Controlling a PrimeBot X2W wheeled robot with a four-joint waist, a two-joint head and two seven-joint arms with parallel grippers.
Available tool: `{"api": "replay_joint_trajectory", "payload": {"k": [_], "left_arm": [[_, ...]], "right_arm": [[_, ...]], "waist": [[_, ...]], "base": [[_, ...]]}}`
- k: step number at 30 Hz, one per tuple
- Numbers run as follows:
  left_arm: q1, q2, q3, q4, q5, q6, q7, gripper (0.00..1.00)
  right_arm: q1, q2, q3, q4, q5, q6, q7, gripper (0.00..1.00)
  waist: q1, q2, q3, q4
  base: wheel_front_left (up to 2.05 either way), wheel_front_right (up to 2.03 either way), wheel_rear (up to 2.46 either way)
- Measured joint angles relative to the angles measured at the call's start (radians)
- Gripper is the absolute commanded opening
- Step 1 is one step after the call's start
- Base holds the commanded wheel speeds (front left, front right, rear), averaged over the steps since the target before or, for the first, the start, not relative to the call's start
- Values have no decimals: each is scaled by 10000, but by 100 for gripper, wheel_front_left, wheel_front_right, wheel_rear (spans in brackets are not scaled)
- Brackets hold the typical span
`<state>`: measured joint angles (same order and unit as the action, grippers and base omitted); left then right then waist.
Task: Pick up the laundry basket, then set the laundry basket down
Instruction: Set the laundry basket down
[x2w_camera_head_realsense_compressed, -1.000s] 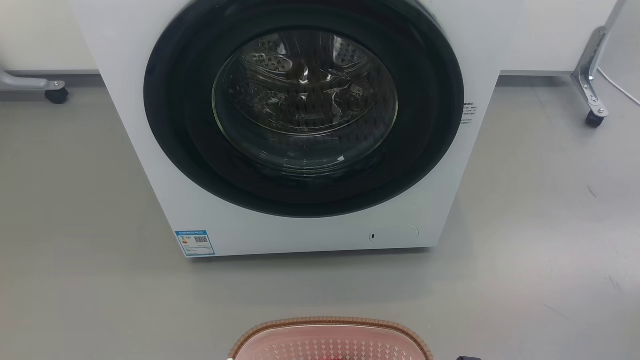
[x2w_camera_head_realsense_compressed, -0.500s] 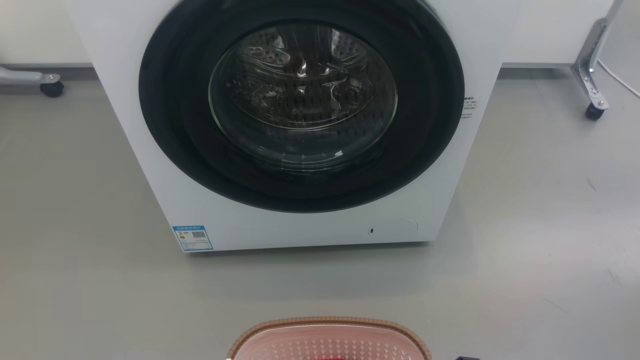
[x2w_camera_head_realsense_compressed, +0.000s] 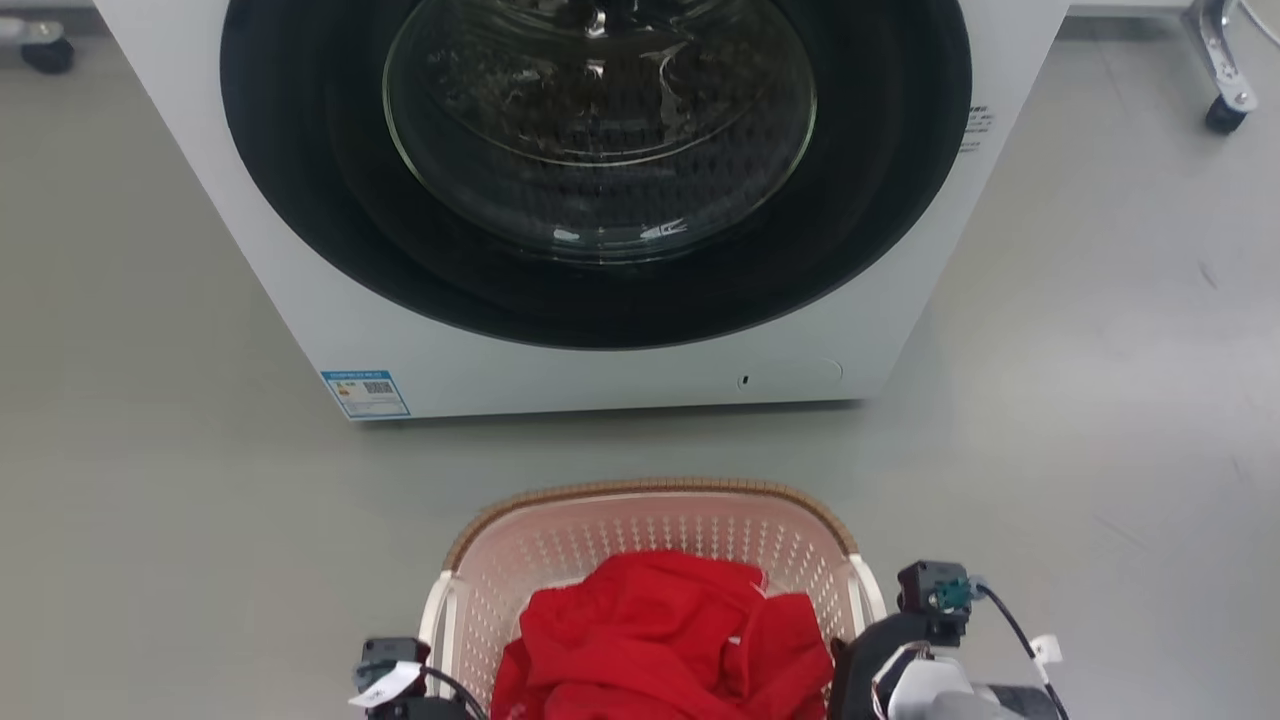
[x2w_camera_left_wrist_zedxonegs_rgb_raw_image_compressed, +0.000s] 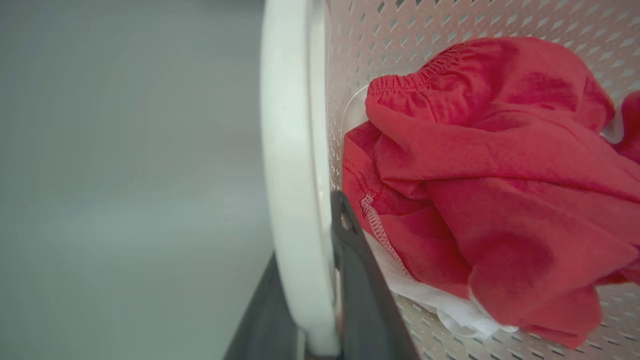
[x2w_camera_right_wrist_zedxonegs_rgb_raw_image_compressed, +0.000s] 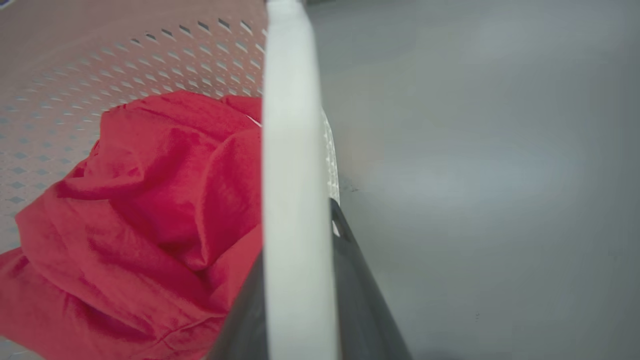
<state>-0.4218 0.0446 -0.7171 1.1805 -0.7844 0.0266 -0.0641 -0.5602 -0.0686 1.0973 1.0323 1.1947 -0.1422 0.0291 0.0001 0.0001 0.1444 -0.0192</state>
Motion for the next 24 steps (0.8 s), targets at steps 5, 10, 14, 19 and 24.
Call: {"api": "replay_joint_trajectory", "payload": {"k": [5, 10, 14, 19, 24], "left_arm": [[-717, 23, 35, -138, 42, 88, -107, 0], [-1462, 56, 69, -249, 117, 127, -182, 0], [-2011, 50, 121, -336, 153, 176, -222, 0], [-2493, 44, 184, -378, 280, 192, -268, 0], [-3047, 42, 245, -412, 291, 265, -280, 0]], "right_arm": [[-812, -13, -174, 117, -36, 8, -222, 0], [-1572, -21, -272, 268, -98, 13, -414, 0], [-2180, -23, -328, 451, -180, 15, -499, 0], [-2765, -17, -378, 648, -316, 15, -585, 0], [-3365, -17, -433, 779, -420, 25, -715, 0]], "waist": [[1, 0, 676, 25], [1, 1, 1384, 69], [2, 1, 1959, 118], [2, 1, 2544, 177], [1, 1, 3279, 259]], "base": [[0, 0, 0], [0, 0, 0], [0, 0, 0], [0, 0, 0], [0, 0, 0]]}}
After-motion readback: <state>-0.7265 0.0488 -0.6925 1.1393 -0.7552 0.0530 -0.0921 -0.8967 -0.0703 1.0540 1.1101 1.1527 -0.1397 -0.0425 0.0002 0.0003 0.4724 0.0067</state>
